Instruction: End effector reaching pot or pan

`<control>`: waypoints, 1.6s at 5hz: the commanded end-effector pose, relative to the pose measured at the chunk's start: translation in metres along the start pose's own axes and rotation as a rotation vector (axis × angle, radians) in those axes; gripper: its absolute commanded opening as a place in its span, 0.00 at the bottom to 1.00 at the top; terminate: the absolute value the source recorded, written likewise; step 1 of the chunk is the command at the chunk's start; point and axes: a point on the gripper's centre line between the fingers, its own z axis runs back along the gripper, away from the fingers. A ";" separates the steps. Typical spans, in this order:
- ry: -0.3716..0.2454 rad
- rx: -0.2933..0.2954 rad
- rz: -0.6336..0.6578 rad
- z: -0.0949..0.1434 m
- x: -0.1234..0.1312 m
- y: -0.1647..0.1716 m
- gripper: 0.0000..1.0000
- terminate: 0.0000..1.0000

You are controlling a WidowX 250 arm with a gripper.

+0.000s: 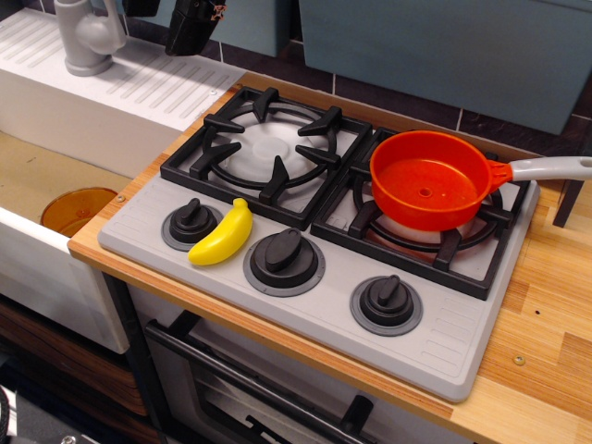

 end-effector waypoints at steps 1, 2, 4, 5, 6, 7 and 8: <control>0.000 0.000 0.000 0.000 0.000 0.000 1.00 0.00; 0.007 -0.017 0.027 0.014 0.016 -0.014 1.00 0.00; -0.037 -0.073 0.024 0.036 0.052 -0.055 1.00 0.00; -0.046 -0.128 0.017 0.044 0.068 -0.076 1.00 0.00; -0.064 -0.151 0.016 0.040 0.078 -0.101 1.00 0.00; -0.077 -0.148 0.028 0.032 0.087 -0.124 1.00 0.00; -0.077 -0.139 0.057 0.029 0.096 -0.151 1.00 0.00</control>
